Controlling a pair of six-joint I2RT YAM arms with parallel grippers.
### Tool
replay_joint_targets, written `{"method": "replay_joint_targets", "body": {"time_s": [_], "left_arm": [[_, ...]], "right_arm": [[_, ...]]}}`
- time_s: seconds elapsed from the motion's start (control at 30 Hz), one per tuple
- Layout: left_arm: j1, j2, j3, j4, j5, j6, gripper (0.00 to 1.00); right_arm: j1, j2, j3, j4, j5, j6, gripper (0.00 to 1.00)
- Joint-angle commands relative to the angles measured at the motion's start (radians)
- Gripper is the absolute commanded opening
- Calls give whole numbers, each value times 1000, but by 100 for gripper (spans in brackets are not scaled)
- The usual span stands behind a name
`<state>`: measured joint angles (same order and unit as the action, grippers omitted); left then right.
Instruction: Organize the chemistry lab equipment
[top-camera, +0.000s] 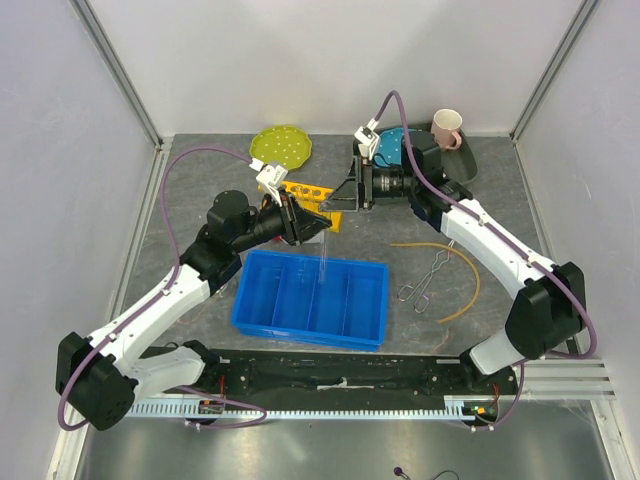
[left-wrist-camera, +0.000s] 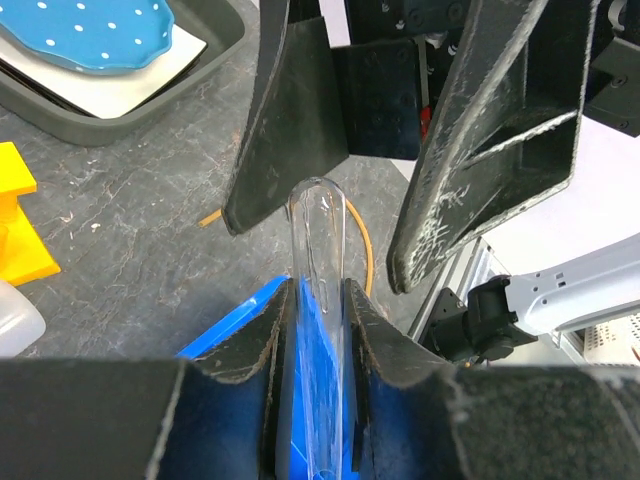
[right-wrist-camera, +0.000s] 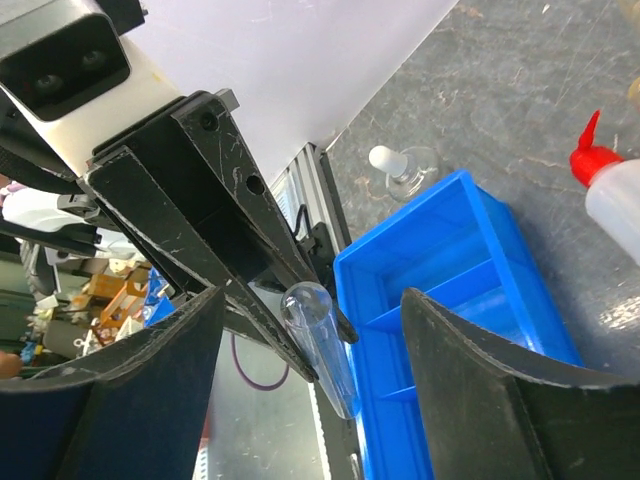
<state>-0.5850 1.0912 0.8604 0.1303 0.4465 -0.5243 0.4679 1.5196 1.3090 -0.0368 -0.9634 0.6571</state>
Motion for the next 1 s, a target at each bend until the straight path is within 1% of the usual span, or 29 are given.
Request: {"method": "replay_joint_targets", "body": {"time_s": [0.0,0.03,0.07,0.1,0.13,0.23,0.27,0.33,0.4,0.43,0.53,0.57,0.6,0.67,0.7,0.73,0.77,0.83,0.87,0.93,0.97], "left_arm": [[-6,-2,3,55,-17,-25,13],[-6,-1,3,55,-19,-25,13],[-6,-2,3,55,-19,-26,13],[-6,-1,0,55,-19,-26,13],[-6,-2,0,54,-20,-26,13],[-6,-5,0,52,-26,-26,13],[-6,-5,0,52,-28,-26,13],[-6,-7,2,51,-31,-28,13],[-6,-8,2,46,-34,-26,14],[-6,-8,2,42,-35,-26,14],[-6,-16,-1,32,-34,-34,17],[-6,-22,-6,28,-35,-37,21],[-6,-30,-12,23,-41,-43,33],[-6,-62,-21,0,-58,-46,48],[-6,-73,-27,-11,-69,-42,58],[-4,-89,-31,-20,-72,-34,62],[-3,-123,-34,-47,-77,-23,69],[1,-164,-35,-96,-118,12,74],[4,-203,-28,-156,-136,30,78],[10,-241,-20,-230,-215,88,83],[13,-278,-12,-304,-277,110,86]], "right_arm": [[9,2,-4,55,18,30,75],[11,4,-2,54,20,29,73],[11,4,-2,54,22,30,68],[11,5,-1,52,25,27,65],[12,5,-2,51,28,26,59],[12,7,-1,51,28,24,52],[12,10,-1,49,29,21,47],[15,10,2,43,31,4,41],[18,13,7,38,35,-10,36],[21,13,12,19,37,-17,32],[25,16,33,-24,52,-69,27],[23,19,41,-35,55,-92,26],[25,20,50,-44,60,-103,25],[25,27,79,-81,69,-134,24],[23,28,90,-92,74,-166,24],[23,31,111,-115,86,-181,24],[23,37,124,-127,94,-200,24],[21,43,163,-168,120,-263,24],[21,53,176,-181,130,-283,24],[15,63,219,-218,169,-355,24],[15,74,236,-230,182,-381,24]]}}
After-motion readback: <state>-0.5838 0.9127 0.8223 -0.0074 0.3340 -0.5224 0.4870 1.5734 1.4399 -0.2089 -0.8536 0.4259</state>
